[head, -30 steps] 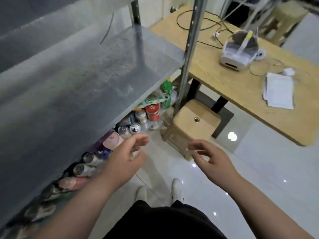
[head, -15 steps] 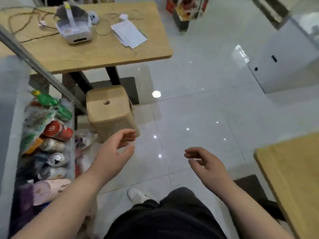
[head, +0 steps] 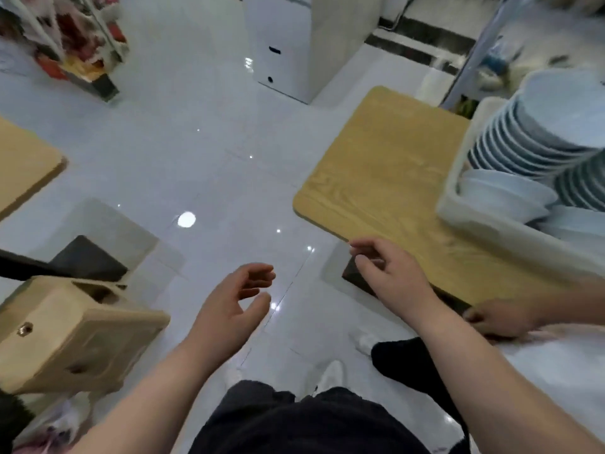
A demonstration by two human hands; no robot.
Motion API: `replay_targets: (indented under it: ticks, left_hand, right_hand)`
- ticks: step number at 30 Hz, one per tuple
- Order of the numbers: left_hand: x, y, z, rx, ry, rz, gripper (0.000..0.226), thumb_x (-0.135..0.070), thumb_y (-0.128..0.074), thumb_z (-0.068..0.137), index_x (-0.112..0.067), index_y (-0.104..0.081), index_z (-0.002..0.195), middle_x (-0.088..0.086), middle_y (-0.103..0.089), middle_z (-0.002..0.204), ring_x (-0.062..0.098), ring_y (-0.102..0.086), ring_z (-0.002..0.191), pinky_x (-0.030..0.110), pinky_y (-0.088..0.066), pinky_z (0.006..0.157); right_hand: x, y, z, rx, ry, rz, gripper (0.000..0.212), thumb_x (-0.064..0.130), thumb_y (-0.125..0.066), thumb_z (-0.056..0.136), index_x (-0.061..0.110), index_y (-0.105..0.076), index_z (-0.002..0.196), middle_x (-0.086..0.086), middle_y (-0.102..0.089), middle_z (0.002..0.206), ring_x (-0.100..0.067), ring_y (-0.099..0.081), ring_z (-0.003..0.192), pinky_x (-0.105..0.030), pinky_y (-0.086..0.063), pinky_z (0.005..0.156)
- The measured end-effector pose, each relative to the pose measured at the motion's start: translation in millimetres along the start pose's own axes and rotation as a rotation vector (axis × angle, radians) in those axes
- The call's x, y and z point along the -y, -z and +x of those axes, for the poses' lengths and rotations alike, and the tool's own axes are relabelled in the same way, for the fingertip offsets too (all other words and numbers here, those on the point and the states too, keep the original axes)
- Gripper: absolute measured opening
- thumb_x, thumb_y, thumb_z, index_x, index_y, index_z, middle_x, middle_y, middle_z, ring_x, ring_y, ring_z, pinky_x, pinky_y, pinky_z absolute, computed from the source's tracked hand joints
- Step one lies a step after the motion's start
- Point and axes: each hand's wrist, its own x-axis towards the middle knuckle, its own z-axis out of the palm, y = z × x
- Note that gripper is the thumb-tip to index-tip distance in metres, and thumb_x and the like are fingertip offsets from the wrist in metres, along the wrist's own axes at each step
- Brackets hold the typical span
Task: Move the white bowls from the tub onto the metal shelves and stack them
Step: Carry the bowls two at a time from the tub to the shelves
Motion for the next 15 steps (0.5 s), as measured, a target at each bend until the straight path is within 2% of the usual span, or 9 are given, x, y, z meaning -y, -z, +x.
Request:
replay_targets:
  ticks: [4, 10, 15]
  left_hand:
    - [-43, -34, 29, 0.07, -0.086, -0.066, 0.035, -0.022, -0.053, 0.083, -0.038, -0.059, 0.114, -0.016, -0.068, 0.11, 0.006, -0.063, 0.109, 0.027, -0.047, 0.091]
    - [-79, -64, 58, 0.269, -0.231, -0.034, 0.035, -0.023, -0.053, 0.083, -0.041, -0.06, 0.112, -0.015, -0.068, 0.109, 0.006, -0.064, 0.108, 0.027, -0.047, 0.09]
    - [-97, -85, 83, 0.433, -0.29, -0.02, 0.037, -0.004, -0.056, 0.092, -0.033, -0.061, 0.114, -0.016, -0.069, 0.108, 0.005, -0.064, 0.106, 0.025, -0.048, 0.088]
  right_hand:
    - [-18, 34, -31, -0.093, -0.054, 0.05, 0.022, 0.017, -0.059, 0.094, 0.031, -0.066, 0.109, 0.018, -0.066, 0.103, 0.003, -0.061, 0.09, -0.005, -0.044, 0.074]
    - [-33, 64, -66, -0.317, -0.133, 0.093, 0.021, 0.021, -0.058, 0.094, 0.033, -0.065, 0.109, 0.019, -0.066, 0.104, -0.002, -0.063, 0.09, -0.015, -0.052, 0.078]
    - [-45, 61, -103, -0.512, -0.24, 0.141, 0.021, 0.019, -0.058, 0.095, 0.029, -0.065, 0.112, 0.017, -0.065, 0.105, 0.003, -0.06, 0.098, -0.015, -0.051, 0.082]
